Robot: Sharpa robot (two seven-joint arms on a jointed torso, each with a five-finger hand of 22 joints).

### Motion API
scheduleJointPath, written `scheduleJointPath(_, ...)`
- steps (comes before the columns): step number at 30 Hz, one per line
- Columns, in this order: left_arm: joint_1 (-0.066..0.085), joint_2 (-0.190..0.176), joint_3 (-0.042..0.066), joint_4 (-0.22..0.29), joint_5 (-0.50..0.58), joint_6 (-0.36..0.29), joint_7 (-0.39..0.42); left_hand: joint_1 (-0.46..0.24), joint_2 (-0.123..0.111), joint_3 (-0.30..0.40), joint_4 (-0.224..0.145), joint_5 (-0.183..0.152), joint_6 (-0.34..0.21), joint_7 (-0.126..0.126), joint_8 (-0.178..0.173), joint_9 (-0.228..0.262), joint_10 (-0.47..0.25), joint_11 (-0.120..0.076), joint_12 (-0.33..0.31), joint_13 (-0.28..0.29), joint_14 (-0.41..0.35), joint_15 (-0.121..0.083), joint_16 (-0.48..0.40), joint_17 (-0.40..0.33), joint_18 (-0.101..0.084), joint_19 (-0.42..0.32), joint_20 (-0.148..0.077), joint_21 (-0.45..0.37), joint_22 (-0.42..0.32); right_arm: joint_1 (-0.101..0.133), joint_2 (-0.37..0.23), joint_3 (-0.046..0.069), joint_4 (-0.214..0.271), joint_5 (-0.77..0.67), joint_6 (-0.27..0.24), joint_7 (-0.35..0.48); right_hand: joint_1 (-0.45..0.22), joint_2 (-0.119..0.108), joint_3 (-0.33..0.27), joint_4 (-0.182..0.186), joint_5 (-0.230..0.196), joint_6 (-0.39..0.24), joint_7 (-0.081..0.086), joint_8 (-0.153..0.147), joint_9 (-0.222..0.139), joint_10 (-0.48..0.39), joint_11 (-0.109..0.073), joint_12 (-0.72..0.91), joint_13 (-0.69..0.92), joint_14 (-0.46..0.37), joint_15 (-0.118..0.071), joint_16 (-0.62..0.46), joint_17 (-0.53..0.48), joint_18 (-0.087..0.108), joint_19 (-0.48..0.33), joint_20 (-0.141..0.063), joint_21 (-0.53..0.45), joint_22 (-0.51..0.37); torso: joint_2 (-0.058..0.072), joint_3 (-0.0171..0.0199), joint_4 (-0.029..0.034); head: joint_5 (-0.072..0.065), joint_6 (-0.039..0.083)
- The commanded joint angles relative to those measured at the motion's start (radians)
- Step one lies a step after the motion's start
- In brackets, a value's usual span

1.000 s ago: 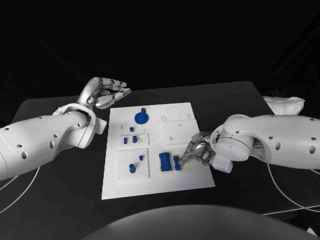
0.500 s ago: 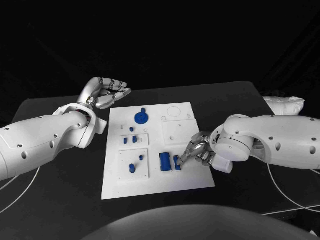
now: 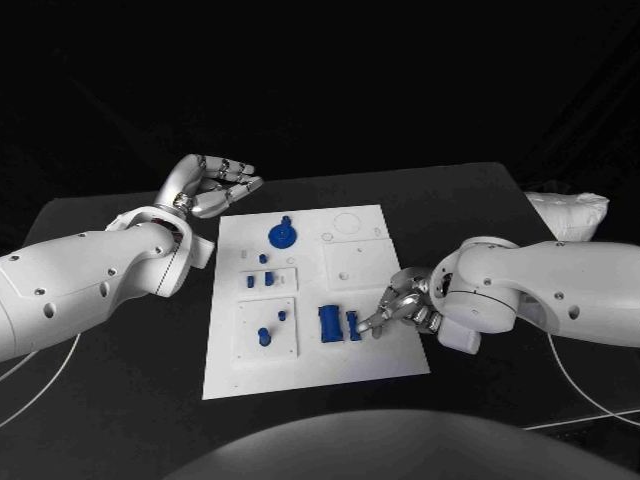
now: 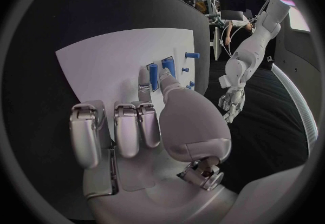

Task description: Assemble the parts on the task board

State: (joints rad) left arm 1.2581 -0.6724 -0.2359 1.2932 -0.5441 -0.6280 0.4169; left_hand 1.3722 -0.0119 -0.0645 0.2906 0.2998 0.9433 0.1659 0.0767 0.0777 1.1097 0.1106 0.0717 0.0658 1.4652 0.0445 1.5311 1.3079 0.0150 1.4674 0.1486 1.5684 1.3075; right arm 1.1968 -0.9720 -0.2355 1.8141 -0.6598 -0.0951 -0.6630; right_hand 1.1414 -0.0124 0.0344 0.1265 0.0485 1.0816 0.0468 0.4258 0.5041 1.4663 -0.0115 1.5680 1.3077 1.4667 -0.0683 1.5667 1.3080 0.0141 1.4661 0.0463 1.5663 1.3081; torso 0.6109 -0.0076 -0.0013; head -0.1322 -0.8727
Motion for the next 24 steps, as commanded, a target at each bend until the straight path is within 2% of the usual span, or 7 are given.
scheduleJointPath(1, 0.001, 0.004, 0.001, 0.000, 0.001, 0.014, 0.003, 0.002, 0.008, -0.006, 0.000, 0.005, 0.002, -0.002, 0.006, 0.002, 0.007, -0.003, 0.002, 0.001, 0.064, -0.003, -0.001, 0.163, -0.015, 0.103, 0.002, 0.002, 0.263, -0.008, 0.003, -0.001, 0.005, -0.070, 0.087, -0.027, -0.002, 0.011, -0.022, 0.013, -0.001, -0.021, -0.004, 0.037, 0.049, 0.105, -0.007, 0.003, 0.263, 0.104, -0.009, 0.004, 0.263, -0.014, 0.105, -0.008, 0.004, 0.263, 0.000, 0.0006, 0.0000, -0.002, 0.000)
scheduleJointPath(4, 0.001, 0.004, 0.001, 0.000, 0.001, 0.015, 0.003, 0.002, 0.008, -0.006, 0.000, 0.005, 0.002, -0.002, 0.006, 0.002, 0.007, -0.003, 0.002, 0.001, 0.064, -0.003, -0.001, 0.163, -0.015, 0.103, 0.002, 0.002, 0.263, -0.017, 0.009, -0.001, 0.002, -0.076, 0.093, -0.030, 0.005, 0.024, -0.041, 0.027, -0.001, -0.044, -0.009, 0.073, 0.100, 0.105, -0.010, 0.003, 0.263, 0.104, -0.013, 0.004, 0.263, -0.014, 0.105, -0.011, 0.004, 0.263, 0.000, 0.0005, 0.0010, -0.003, 0.000)
scheduleJointPath(11, 0.000, 0.000, 0.001, 0.001, 0.001, 0.014, 0.002, 0.005, 0.009, -0.007, 0.000, 0.006, 0.002, -0.002, 0.006, 0.002, 0.007, -0.003, 0.002, 0.001, 0.064, -0.003, -0.001, 0.164, -0.015, 0.103, 0.002, 0.002, 0.263, -0.032, 0.023, -0.001, -0.008, -0.086, 0.094, -0.033, 0.012, 0.046, -0.064, 0.050, -0.001, -0.064, -0.012, 0.104, 0.150, 0.105, -0.016, 0.003, 0.263, 0.104, -0.015, 0.004, 0.263, -0.014, 0.105, -0.016, 0.004, 0.263, 0.000, -0.0001, 0.0020, -0.003, 0.000)
scheduleJointPath(24, 0.000, -0.001, 0.001, 0.002, 0.001, 0.012, 0.002, 0.005, 0.009, -0.007, 0.000, 0.006, 0.002, -0.002, 0.006, 0.002, 0.007, -0.003, 0.002, 0.001, 0.064, -0.003, -0.001, 0.164, -0.015, 0.103, 0.002, 0.002, 0.263, -0.035, 0.029, -0.001, -0.016, -0.093, 0.076, -0.025, 0.015, 0.054, -0.075, 0.059, -0.001, -0.071, -0.013, 0.111, 0.167, 0.105, -0.017, 0.003, 0.263, 0.104, -0.016, 0.004, 0.263, -0.014, 0.105, -0.017, 0.004, 0.263, 0.000, -0.0010, 0.0011, -0.003, 0.000)
